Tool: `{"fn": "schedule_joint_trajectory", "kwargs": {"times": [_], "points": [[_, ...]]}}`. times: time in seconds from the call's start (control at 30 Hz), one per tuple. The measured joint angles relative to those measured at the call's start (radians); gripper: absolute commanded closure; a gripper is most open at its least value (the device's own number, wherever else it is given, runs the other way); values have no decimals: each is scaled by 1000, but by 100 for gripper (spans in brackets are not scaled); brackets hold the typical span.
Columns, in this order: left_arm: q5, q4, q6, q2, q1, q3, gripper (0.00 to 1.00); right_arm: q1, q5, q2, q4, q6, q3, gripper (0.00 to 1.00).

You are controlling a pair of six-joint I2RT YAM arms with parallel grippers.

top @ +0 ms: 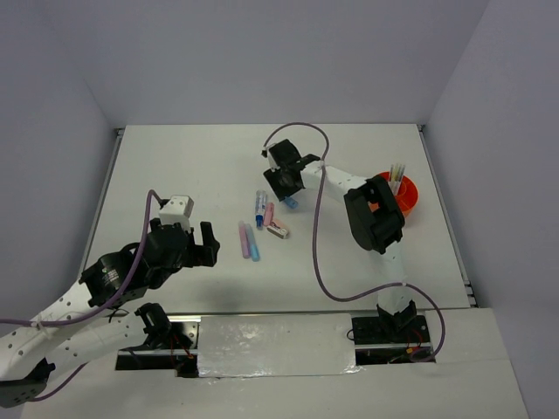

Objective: Sort the stationery into containers
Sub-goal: Pick up the stationery from the center of the board.

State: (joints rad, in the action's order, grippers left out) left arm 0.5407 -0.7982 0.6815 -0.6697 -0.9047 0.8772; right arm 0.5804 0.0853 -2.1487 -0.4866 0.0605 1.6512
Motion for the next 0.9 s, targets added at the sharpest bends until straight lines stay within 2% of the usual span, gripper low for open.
{"fn": "schedule_joint_trajectory", "kwargs": {"times": [0.13, 0.2, 0.27, 0.33, 0.43, 0.63, 0.77, 0.9], "points": [[-8, 5, -1, 7, 0, 0, 1, -5, -19, -35, -14, -4, 3, 56], [-13, 8, -1, 13, 0, 0, 1, -5, -17, -36, -16, -3, 0, 64], [-17, 9, -1, 19, 0, 0, 1, -5, -13, -31, -8, -12, -13, 78], [-21, 11, -2, 26, 0, 0, 1, -5, -2, -12, 14, -21, -47, 87], [-22, 13, -2, 28, 0, 0, 1, -5, 37, 35, 37, -55, -121, 94], [-23, 13, -2, 33, 0, 0, 1, -34, 79, 195, 22, -153, -293, 95], [-23, 14, -2, 44, 0, 0, 1, -93, 153, 374, 14, -238, -328, 91], [-25, 14, -2, 59, 0, 0, 1, -190, 246, 542, 2, -307, -319, 93]]}}
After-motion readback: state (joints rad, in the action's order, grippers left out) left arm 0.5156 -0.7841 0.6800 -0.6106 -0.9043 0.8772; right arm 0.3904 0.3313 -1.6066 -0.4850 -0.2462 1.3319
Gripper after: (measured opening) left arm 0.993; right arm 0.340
